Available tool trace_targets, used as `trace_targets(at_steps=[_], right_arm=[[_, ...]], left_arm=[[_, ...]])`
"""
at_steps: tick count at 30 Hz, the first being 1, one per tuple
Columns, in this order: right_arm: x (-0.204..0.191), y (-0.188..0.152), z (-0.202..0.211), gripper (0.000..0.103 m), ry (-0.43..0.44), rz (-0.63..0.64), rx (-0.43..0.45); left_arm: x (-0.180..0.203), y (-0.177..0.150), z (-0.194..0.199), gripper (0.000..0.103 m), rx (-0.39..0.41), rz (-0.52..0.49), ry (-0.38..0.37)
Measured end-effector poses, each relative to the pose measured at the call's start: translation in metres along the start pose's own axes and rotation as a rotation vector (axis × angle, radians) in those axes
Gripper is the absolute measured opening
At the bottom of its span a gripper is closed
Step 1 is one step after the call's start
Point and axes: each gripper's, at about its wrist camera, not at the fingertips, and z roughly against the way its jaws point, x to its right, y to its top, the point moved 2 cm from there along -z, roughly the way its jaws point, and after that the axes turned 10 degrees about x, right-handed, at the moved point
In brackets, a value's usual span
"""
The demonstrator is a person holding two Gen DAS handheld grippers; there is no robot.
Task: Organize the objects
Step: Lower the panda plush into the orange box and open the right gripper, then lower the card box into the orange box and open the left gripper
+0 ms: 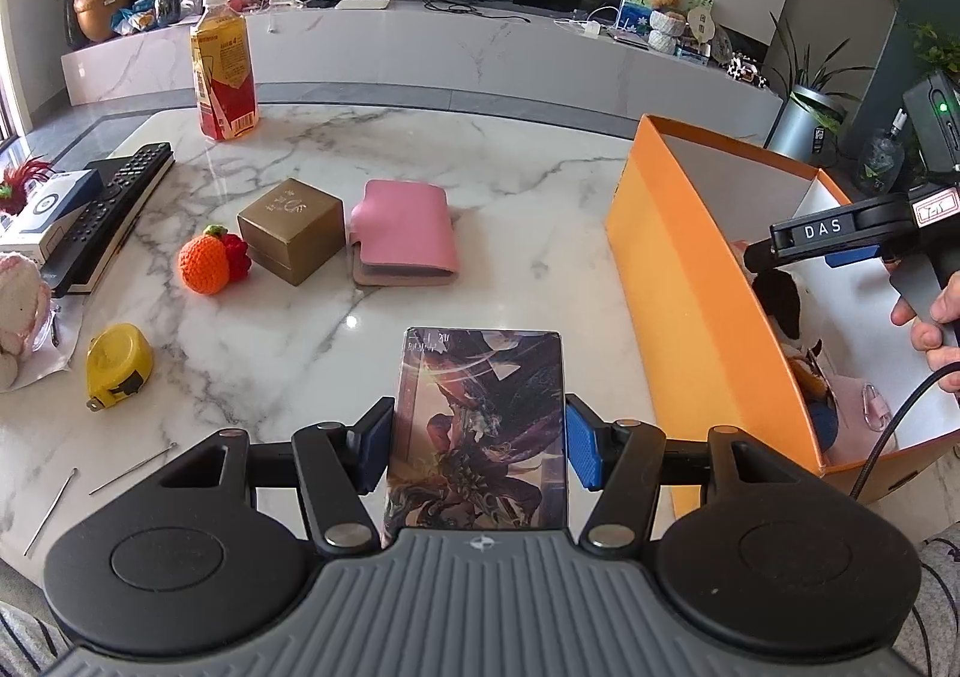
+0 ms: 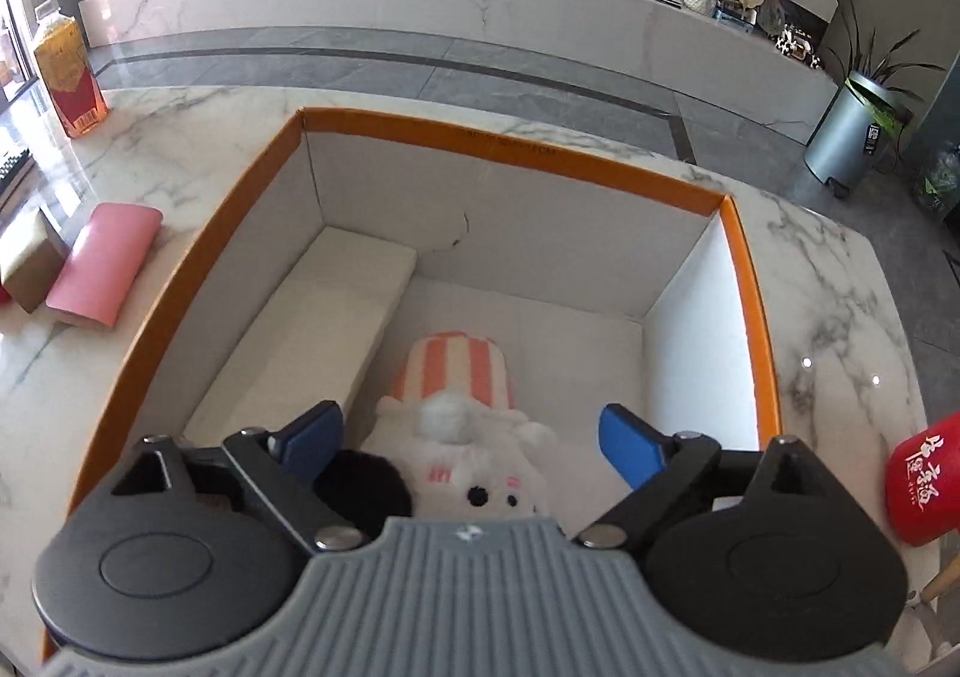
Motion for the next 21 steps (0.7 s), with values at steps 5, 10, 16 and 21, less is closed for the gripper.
trace_targets(at_steps=[5,10,16,21], right_arm=[[0.016,0.002,0.022,0.101,-0.046,-0.109,0.071],[0.039,-0.008,0.043,0.102,-0.025,-0.141,0.098],[0.066,-0.018,0.06,0.102,-0.015,-0.154,0.121],[0.079,-0.029,0.069,0.102,0.036,-0.115,0.103]], left_arm=[[0.009,0.009,0.006,0.067,0.02,0.0,0.001],[0.025,0.024,0.009,0.067,0.044,0.022,-0.007],[0.073,0.05,0.003,0.067,0.091,0.006,-0.054],[0.125,0.071,-0.023,0.067,0.111,-0.006,-0.126]])
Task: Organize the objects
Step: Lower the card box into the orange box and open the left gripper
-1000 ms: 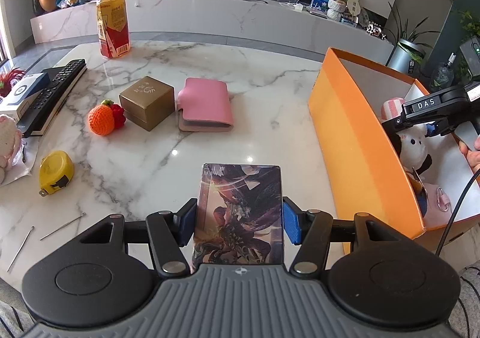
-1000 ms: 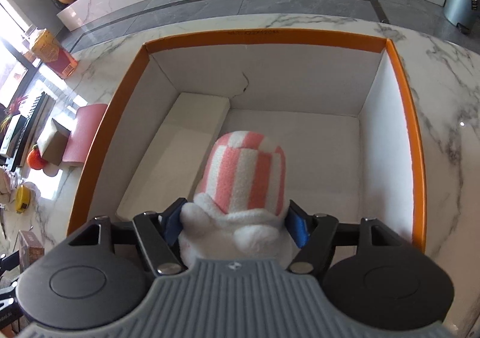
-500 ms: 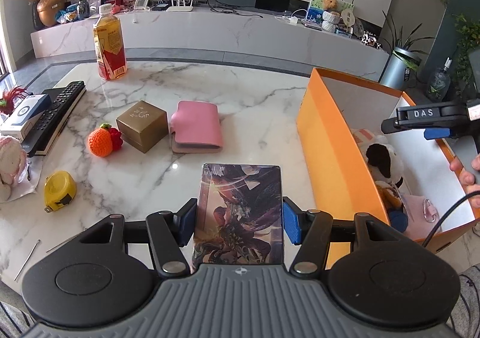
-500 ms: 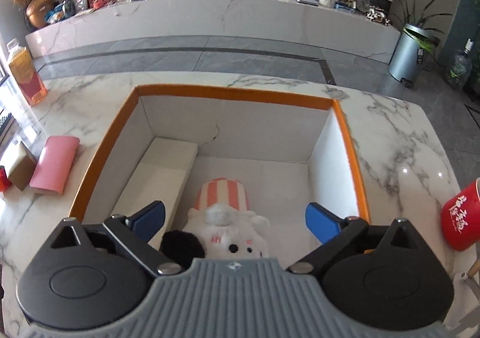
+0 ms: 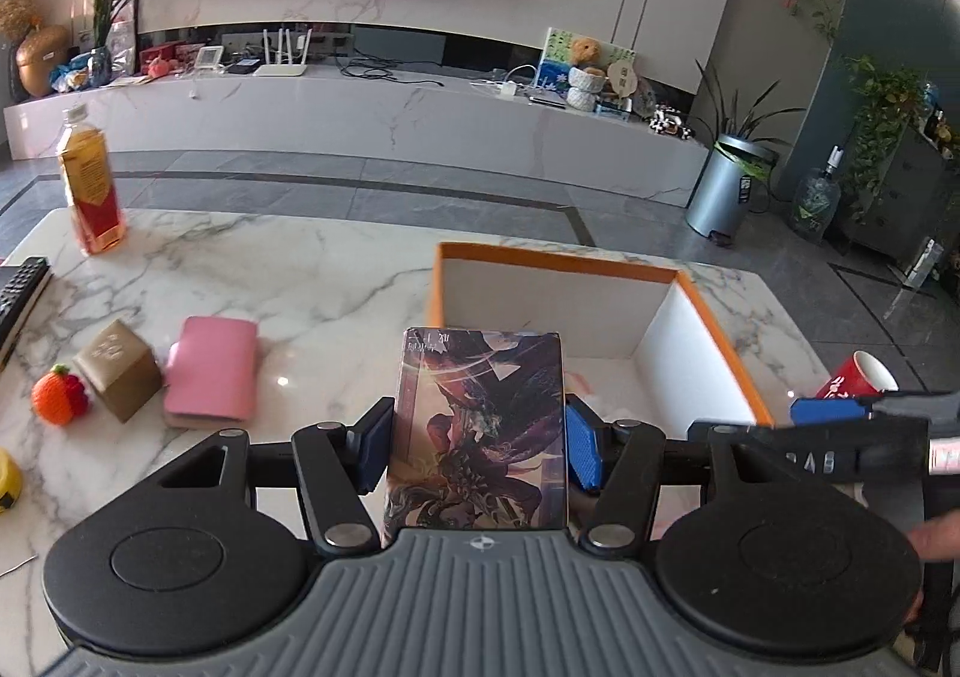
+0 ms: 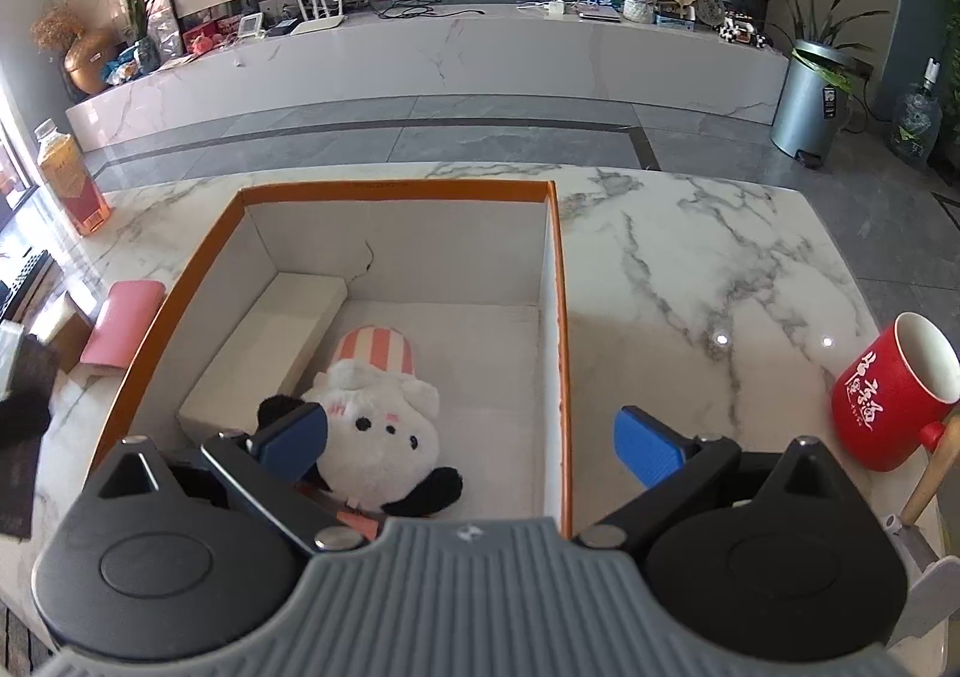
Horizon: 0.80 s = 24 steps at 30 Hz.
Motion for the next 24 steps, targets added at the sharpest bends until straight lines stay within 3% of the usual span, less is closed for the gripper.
trace_targets(at_steps=[4,10,13,20,24], right_arm=[[0.009,-0.009,0.007,0.102,0.04,0.061,0.012],[0.04,-0.016,0.011,0.102,0.019,-0.014,0.008],[0.049,-0.017,0.017,0.101,0.022,-0.029,0.014],[0.038,-0.021,0.026,0.102,0.138,0.038,0.038],[0.026,-0.02,0.028,0.099,0.124,0.107,0.04]], left_arm=[[0.034,0.003,-0.052,0.067,-0.029,-0.021,-0.06],[0.068,-0.012,-0.111,0.067,-0.154,-0.02,-0.125],[0.081,-0.026,-0.119,0.067,-0.218,-0.036,-0.167],[0.103,-0.041,-0.112,0.068,-0.214,-0.163,-0.168],[0.106,-0.042,-0.111,0.07,-0.223,-0.208,-0.183]])
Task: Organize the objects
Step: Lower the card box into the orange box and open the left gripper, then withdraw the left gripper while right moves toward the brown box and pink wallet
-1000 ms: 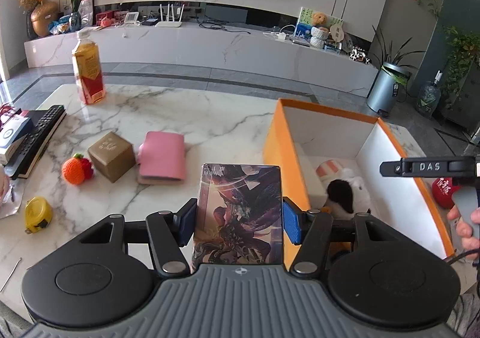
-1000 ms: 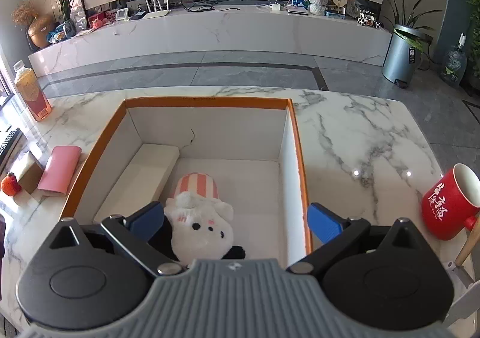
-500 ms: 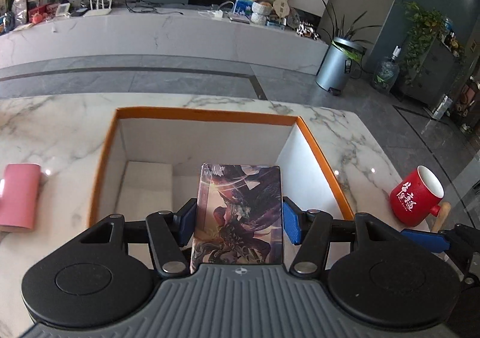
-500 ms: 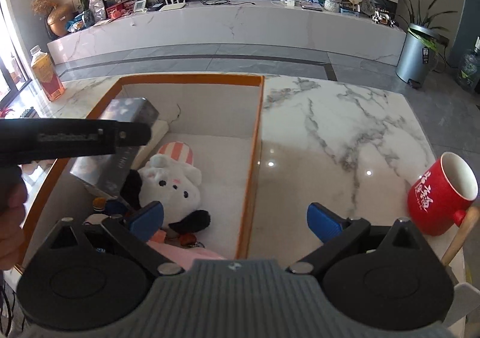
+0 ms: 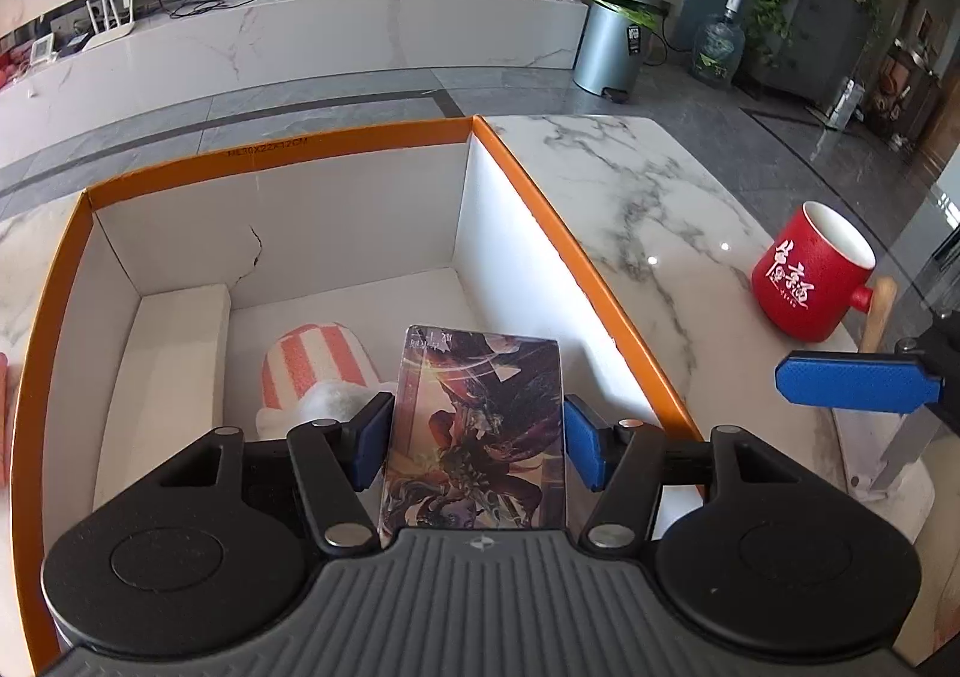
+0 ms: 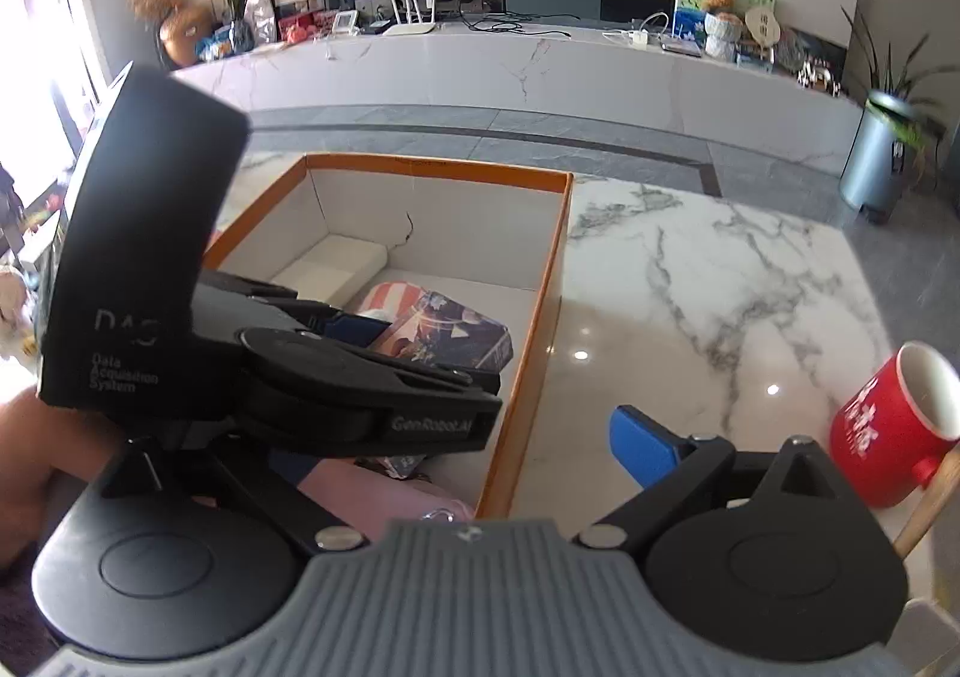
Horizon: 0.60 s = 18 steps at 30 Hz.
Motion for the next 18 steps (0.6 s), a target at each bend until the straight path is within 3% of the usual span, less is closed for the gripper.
trace_targets(at_steps=[3,9,13,18], right_arm=[[-0.001,-0.003,-0.001,0.099,0.012,0.018,-0.023],[-0.003,-0.002,0.0,0.099,0.003,0.019,-0.027],[-0.005,-0.004,-0.001,0.099,0.005,0.026,-0.036],[-0.007,-0.001,0.002,0.099,0.016,0.021,-0.02]], left_arm=[[0.003,0.0,-0.002,0.071,-0.012,-0.054,-0.027],[-0.003,0.0,-0.002,0.077,-0.022,0.032,-0.108],[-0.005,0.002,0.003,0.089,0.018,0.034,-0.082],[-0.014,0.008,0.034,0.091,0.154,0.025,-0.076]])
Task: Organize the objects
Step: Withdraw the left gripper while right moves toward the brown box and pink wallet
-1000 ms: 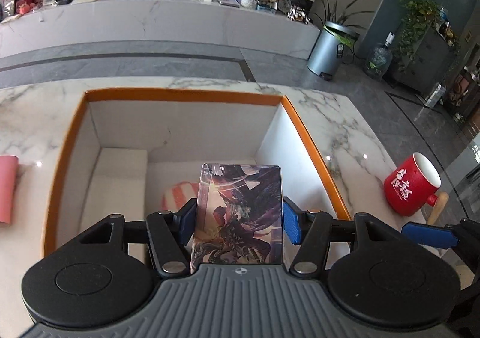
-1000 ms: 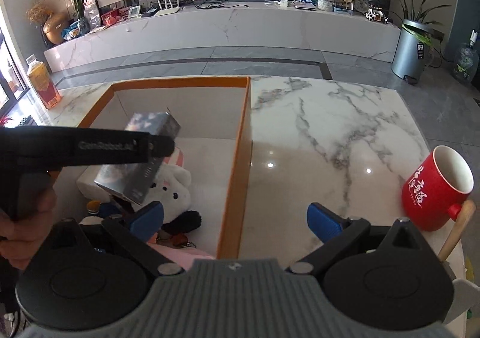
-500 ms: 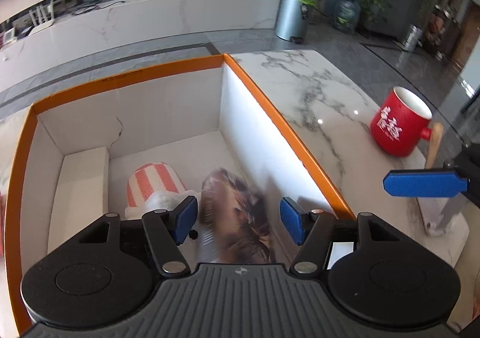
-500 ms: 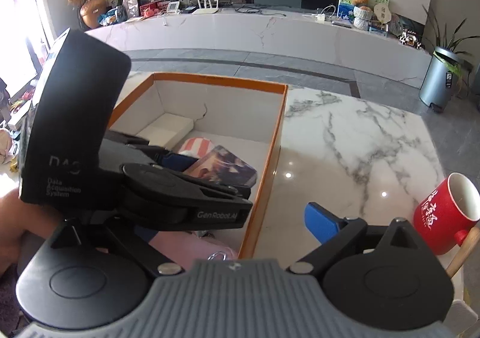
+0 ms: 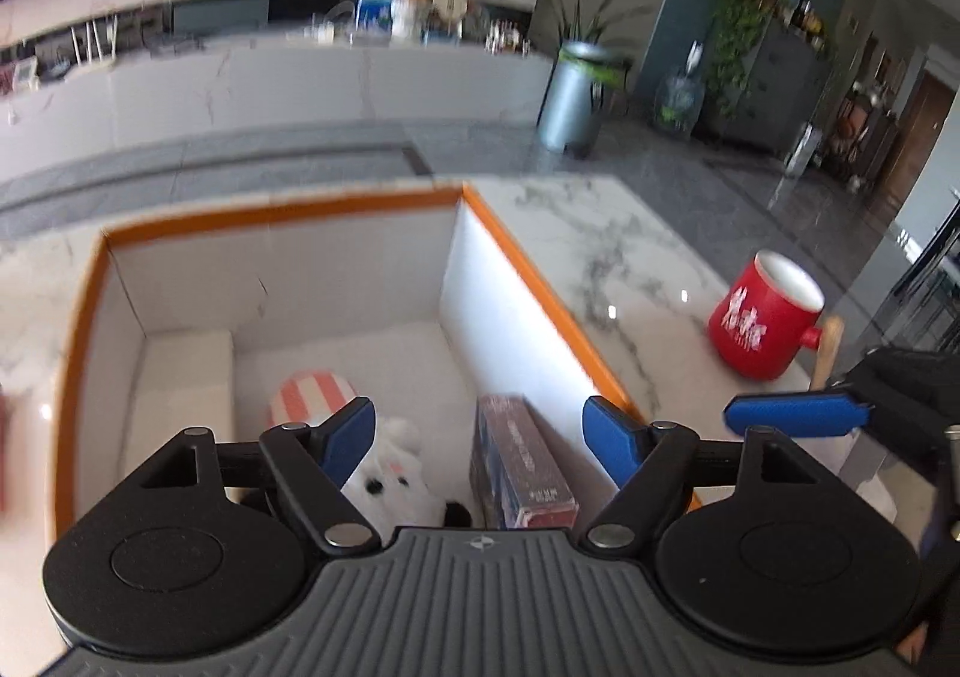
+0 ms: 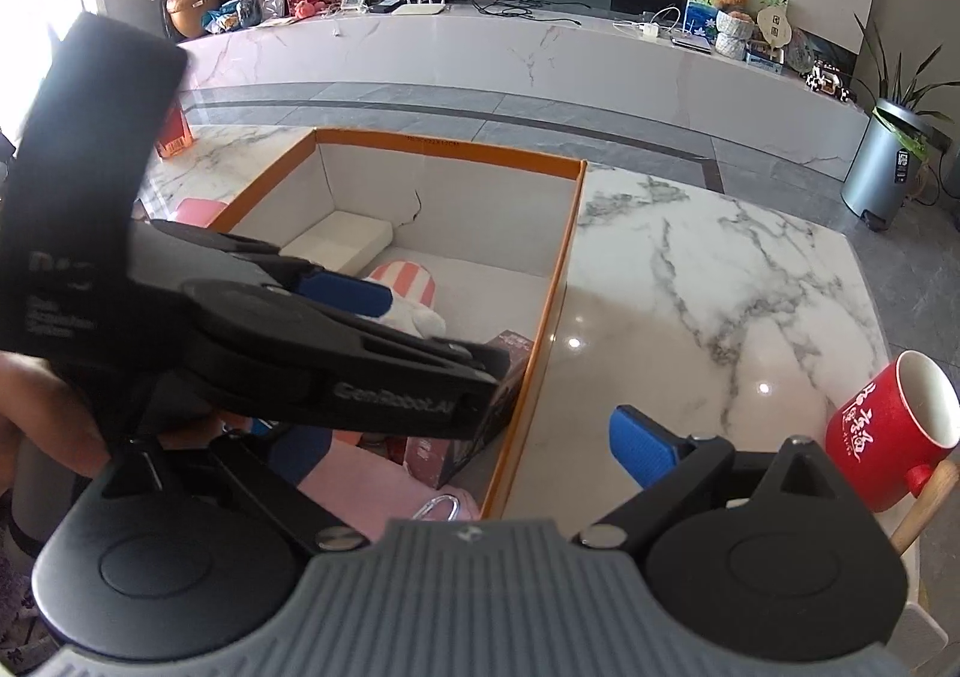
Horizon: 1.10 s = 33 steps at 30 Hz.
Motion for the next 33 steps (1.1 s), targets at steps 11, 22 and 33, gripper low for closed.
trace_targets(at_steps=[11,22,33], right_arm=[[-0.052,0.027,0.017,0.1,0.162,0.033,0.121],[-0.14,0.061,0.012,0.1,0.224,0.027,0.185],[-0.206,0.056,-0.031,0.1,0.239,0.063,0.105]], left_arm=[[-0.08,-0.01,0.106,0.094,0.079,0.117,0.256],[-0.155,-0.036,0.18,0.095,0.112,0.113,0.422],[-0.22,-0.053,0.218,0.095,0.091,0.103,0.554]])
